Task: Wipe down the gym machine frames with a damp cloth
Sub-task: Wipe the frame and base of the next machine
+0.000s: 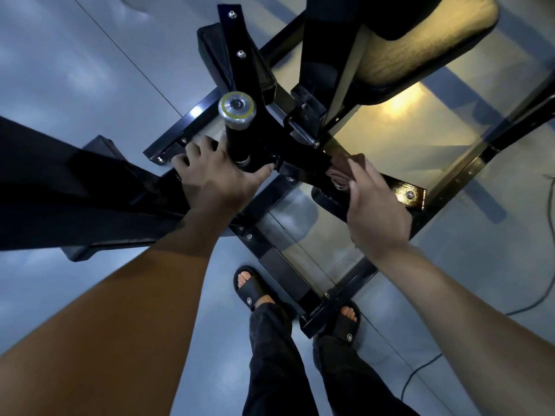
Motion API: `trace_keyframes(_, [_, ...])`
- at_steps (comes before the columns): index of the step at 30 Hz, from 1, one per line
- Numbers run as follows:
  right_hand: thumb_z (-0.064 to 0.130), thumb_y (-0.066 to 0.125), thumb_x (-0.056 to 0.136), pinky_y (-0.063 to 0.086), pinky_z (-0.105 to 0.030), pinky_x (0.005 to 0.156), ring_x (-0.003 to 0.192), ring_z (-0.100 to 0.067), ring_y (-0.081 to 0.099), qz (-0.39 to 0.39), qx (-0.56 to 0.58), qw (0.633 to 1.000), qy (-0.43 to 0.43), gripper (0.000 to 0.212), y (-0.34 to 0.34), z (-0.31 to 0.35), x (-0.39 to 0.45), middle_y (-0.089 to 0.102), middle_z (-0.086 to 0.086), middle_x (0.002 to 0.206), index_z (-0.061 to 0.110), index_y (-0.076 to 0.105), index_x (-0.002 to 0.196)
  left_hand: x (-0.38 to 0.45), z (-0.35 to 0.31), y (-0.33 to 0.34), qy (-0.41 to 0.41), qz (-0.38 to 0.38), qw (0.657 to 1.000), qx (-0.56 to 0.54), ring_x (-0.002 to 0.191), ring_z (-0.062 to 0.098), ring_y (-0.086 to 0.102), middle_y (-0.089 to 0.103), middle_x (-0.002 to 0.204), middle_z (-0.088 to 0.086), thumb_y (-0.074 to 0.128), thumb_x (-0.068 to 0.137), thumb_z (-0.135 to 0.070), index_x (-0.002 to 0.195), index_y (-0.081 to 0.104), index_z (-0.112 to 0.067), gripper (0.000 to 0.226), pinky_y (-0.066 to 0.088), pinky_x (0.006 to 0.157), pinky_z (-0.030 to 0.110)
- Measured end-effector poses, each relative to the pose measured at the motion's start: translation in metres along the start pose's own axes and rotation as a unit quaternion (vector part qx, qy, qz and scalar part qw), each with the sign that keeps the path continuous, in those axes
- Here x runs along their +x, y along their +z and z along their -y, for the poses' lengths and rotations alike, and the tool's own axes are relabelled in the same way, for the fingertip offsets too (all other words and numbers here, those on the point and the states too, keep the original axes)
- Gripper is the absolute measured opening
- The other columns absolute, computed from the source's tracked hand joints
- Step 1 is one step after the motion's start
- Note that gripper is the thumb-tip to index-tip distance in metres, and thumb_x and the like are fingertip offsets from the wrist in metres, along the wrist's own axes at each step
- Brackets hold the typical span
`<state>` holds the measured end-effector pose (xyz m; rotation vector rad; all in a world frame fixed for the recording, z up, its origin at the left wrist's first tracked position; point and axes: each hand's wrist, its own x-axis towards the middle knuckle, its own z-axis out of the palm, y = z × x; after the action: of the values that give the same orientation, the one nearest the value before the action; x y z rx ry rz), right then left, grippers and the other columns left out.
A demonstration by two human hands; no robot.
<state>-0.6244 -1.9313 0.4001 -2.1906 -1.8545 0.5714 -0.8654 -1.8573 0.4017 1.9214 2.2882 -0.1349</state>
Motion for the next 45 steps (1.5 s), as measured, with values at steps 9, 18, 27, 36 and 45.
trace_keyframes(9, [0.037, 0.029, 0.113, 0.054, -0.037, 0.094, 0.132, -0.015, 0.055, 0.08, 0.088, 0.992, -0.045, 0.045, 0.008, 0.055, 0.015, 0.03, 0.013, 0.167, 0.037, 0.039, 0.158, 0.0, -0.001, 0.001, 0.001, 0.004, 1.0, 0.004, 0.13, 0.033, 0.042, 0.051, 0.134, 0.007, 0.035, 0.07, -0.097, 0.143, 0.043, -0.034, 0.097, 0.03, 0.107, 0.052])
trace_keyframes(18, [0.031, 0.071, 0.098, 0.053, -0.013, 0.085, 0.093, 0.007, 0.066, 0.046, 0.404, 0.888, 0.215, 0.043, -0.018, 0.017, -0.009, 0.06, 0.001, 0.131, 0.033, 0.057, 0.138, 0.001, 0.001, 0.003, 0.006, 0.0, 1.0, -0.002, 0.129, 0.035, 0.042, 0.052, 0.135, 0.009, 0.035, 0.07, -0.097, 0.146, 0.042, -0.034, 0.099, 0.028, 0.107, 0.053])
trace_keyframes(27, [0.034, 0.051, 0.109, 0.058, -0.043, 0.093, 0.119, -0.031, 0.069, 0.181, 0.653, 0.678, 0.284, 0.034, -0.033, 0.029, 0.004, 0.072, -0.013, 0.128, 0.02, 0.061, 0.138, 0.001, 0.001, 0.003, 0.008, -0.006, 1.0, 0.0, 0.127, 0.034, 0.042, 0.05, 0.132, 0.009, 0.036, 0.072, -0.097, 0.142, 0.044, -0.032, 0.096, 0.029, 0.106, 0.051])
trace_keyframes(36, [0.032, 0.055, 0.108, 0.062, -0.035, 0.076, 0.098, -0.017, 0.076, 0.062, 0.558, 0.795, 0.228, 0.033, -0.011, 0.063, 0.052, 0.076, -0.005, 0.115, 0.016, 0.056, 0.137, 0.001, 0.002, 0.006, 0.007, -0.014, 1.0, 0.004, 0.126, 0.034, 0.044, 0.051, 0.131, 0.009, 0.034, 0.071, -0.098, 0.143, 0.044, -0.032, 0.098, 0.029, 0.105, 0.051])
trace_keyframes(45, [0.052, 0.043, 0.108, 0.018, -0.046, 0.127, 0.159, -0.02, 0.009, 0.025, 0.035, 0.986, -0.158, 0.065, 0.025, 0.029, 0.043, 0.012, 0.002, 0.173, 0.02, 0.031, 0.163, 0.002, 0.001, 0.006, 0.002, -0.015, 1.0, 0.002, 0.127, 0.035, 0.044, 0.053, 0.132, 0.008, 0.034, 0.07, -0.098, 0.142, 0.045, -0.031, 0.099, 0.031, 0.104, 0.052])
